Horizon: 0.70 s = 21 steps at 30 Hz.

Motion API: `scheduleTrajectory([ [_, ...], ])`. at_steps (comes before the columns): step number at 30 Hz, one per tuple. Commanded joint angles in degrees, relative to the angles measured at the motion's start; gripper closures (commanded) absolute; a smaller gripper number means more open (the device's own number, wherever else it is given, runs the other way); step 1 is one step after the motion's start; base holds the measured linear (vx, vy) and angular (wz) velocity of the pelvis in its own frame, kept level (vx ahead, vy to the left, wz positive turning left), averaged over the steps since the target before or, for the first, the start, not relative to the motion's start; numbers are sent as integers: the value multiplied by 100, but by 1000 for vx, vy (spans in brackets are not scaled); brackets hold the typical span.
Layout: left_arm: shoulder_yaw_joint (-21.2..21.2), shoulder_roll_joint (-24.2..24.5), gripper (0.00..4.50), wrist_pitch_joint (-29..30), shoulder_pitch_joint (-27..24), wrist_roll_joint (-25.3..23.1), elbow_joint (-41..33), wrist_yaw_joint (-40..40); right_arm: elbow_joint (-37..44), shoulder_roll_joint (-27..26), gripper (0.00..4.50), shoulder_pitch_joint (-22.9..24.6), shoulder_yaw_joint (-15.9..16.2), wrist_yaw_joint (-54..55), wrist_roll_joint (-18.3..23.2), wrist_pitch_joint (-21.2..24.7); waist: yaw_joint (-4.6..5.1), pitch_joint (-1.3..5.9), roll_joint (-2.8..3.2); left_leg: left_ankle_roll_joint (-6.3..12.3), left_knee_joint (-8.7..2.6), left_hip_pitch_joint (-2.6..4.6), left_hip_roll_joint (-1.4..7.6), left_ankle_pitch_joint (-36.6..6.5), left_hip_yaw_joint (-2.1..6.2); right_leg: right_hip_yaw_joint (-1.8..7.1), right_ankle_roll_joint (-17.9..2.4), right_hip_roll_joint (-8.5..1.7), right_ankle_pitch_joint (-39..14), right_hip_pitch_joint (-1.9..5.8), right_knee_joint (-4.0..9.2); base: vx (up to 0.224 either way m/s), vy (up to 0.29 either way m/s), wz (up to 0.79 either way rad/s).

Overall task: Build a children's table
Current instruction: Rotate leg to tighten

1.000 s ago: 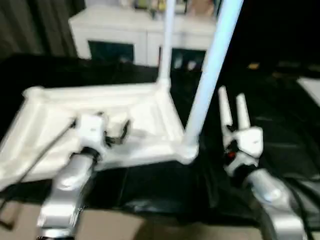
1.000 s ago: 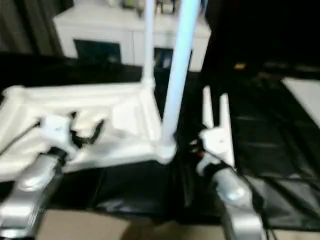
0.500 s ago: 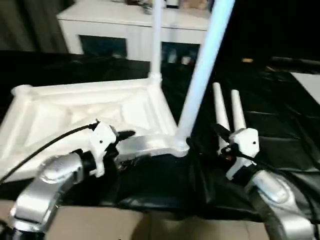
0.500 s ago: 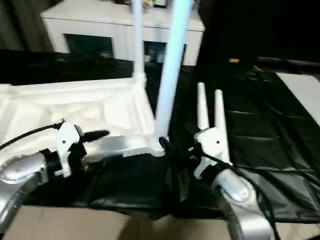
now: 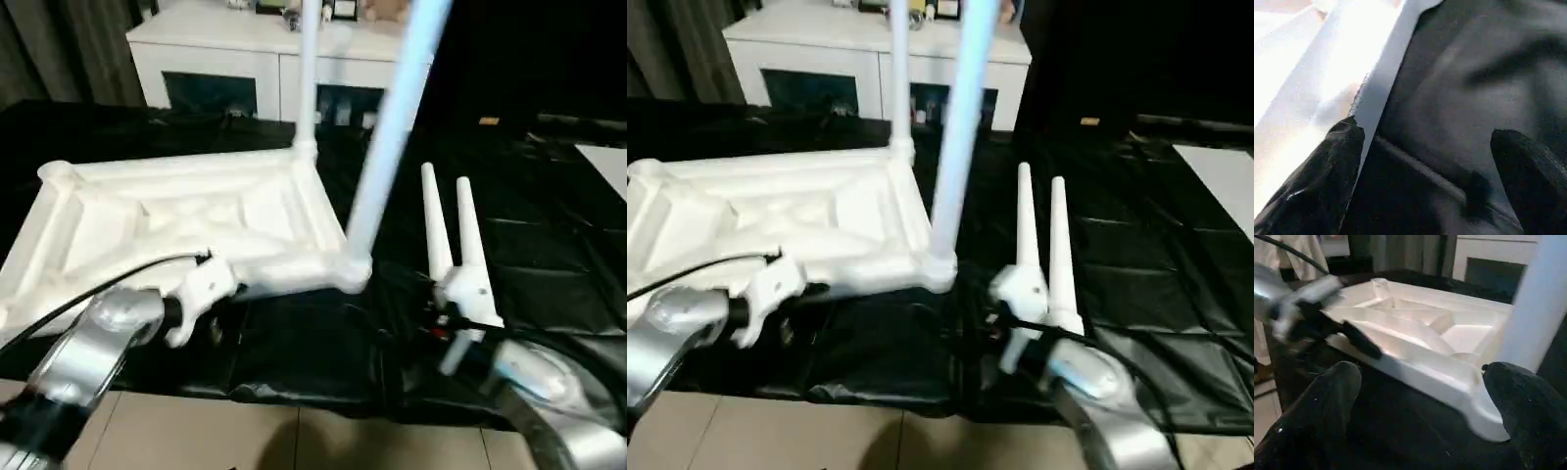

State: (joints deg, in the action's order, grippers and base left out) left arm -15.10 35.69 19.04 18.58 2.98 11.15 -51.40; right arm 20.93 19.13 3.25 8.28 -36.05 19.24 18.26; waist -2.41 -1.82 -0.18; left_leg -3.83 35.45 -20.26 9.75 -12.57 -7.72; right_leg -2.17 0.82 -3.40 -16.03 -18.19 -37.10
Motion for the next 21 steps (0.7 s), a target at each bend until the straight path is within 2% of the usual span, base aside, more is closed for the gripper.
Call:
scheduleTrajectory([
  [1, -67, -33, 0, 258, 130, -180, 401, 270, -97, 20, 6, -89, 5, 74, -94, 80, -20, 191, 17, 94, -568, 2, 297, -1008, 88, 266, -1287, -471, -176, 36, 489, 0, 0, 0],
  [3, -72, -127, 0, 388, 269, -185, 604, 302, -141, -9, 6, -136, 48, 126, -151, 81, -21, 197, 27, 69, -573, 12, 305, -992, 81, 265, -1272, -470, -184, 23, 479, 0, 0, 0],
  [5, -29, -269, 0, 314, 471, -349, 892, 558, -206, -48, 6, -186, 57, 197, -240, 33, -11, 203, 19, 88, -573, -7, 310, -888, 76, 265, -1258, -458, 29, 26, 470, 0, 0, 0],
  [6, 25, -363, 0, 230, 592, -405, 1043, 717, -240, -74, 6, -213, 43, 240, -271, 10, -17, 225, 19, 113, -546, 10, 308, -793, 62, 272, -1282, -466, 227, 24, 463, 0, 0, 0],
  [7, 110, -485, 0, 78, 731, -440, 1193, 926, -275, -96, 6, -237, 33, 279, -302, -15, -45, 268, 24, 167, -507, -1, 309, -512, 59, 276, -1306, -478, 645, 37, 429, 0, 0, 0],
  [8, 118, -496, 0, 61, 741, -441, 1202, 945, -278, -97, 6, -239, 33, 282, -305, -18, -54, 276, 8, 219, -493, -7, 306, -396, 48, 278, -1318, -470, 878, 29, 416, 0, 0, 0],
  [9, 134, -523, 0, 16, 773, -448, 1241, 992, -283, -99, 6, -242, 38, 289, -312, -22, -79, 278, 18, 284, -488, -16, 307, -329, 43, 261, -1340, -463, 1158, 17, 397, 0, 0, 0],
  [11, 258, -687, 0, -127, 906, -395, 1368, 1242, -333, -118, 6, -262, 40, 363, -369, -64, -100, 258, 2, 303, -500, -30, 308, -416, 36, 252, -1338, -458, 1175, 15, 397, 0, 0, 0],
  [12, 457, -938, 0, -423, 1075, -315, 1489, 1676, -416, -159, 6, -295, 21, 480, -439, -105, -113, 253, 11, 271, -510, -28, 316, -538, 40, 247, -1355, -469, 1035, 13, 407, 0, 0, 0],
  [14, 689, -1145, 0, -496, 1113, -202, 1426, 2004, -464, -218, 6, -312, 9, 539, -462, -129, -141, 245, 36, 174, -524, -7, 344, -742, 45, 256, -1405, -490, 860, 9, 423, 0, 0, 0],
  [16, 863, -1234, 0, -437, 993, -96, 1122, 2097, -417, -227, 6, -296, 22, 538, -468, -126, -139, 244, 10, 170, -526, -33, 346, -686, 50, 256, -1382, -482, 993, 31, 408, 0, 0, 0],
  [17, 903, -1252, 0, -422, 961, -67, 1049, 2107, -399, -230, 6, -288, 23, 539, -462, -120, -143, 243, 43, 167, -528, -29, 346, -680, 57, 254, -1377, -484, 1021, 27, 402, 0, 0, 0],
  [18, 950, -1252, 0, -393, 893, 0, 901, 2064, -386, -228, 6, -281, 24, 537, -458, -116, -138, 242, 29, 171, -531, -31, 348, -670, 56, 252, -1374, -483, 1054, 30, 404, 0, 0, 0],
  [19, 1234, -1216, 0, -265, 425, 468, -66, 1754, -320, -216, 6, -241, 29, 538, -436, -97, -142, 253, 23, 174, -532, -48, 371, -579, 70, 251, -1402, -514, 1220, 62, 378, 0, 0, 0],
  [20, 1291, -1175, 0, -280, 314, 557, -273, 1677, -323, -216, 6, -240, 30, 550, -447, -97, -125, 251, 11, 192, -537, -76, 371, -490, 65, 244, -1415, -506, 1330, 75, 372, 0, 0, 0],
  [21, 1382, -1120, 0, -269, 196, 636, -476, 1643, -337, -224, 6, -243, 26, 581, -473, -107, -120, 243, 15, 241, -513, -53, 349, -450, 42, 249, -1430, -472, 1404, 33, 372, 0, 0, 0],
])
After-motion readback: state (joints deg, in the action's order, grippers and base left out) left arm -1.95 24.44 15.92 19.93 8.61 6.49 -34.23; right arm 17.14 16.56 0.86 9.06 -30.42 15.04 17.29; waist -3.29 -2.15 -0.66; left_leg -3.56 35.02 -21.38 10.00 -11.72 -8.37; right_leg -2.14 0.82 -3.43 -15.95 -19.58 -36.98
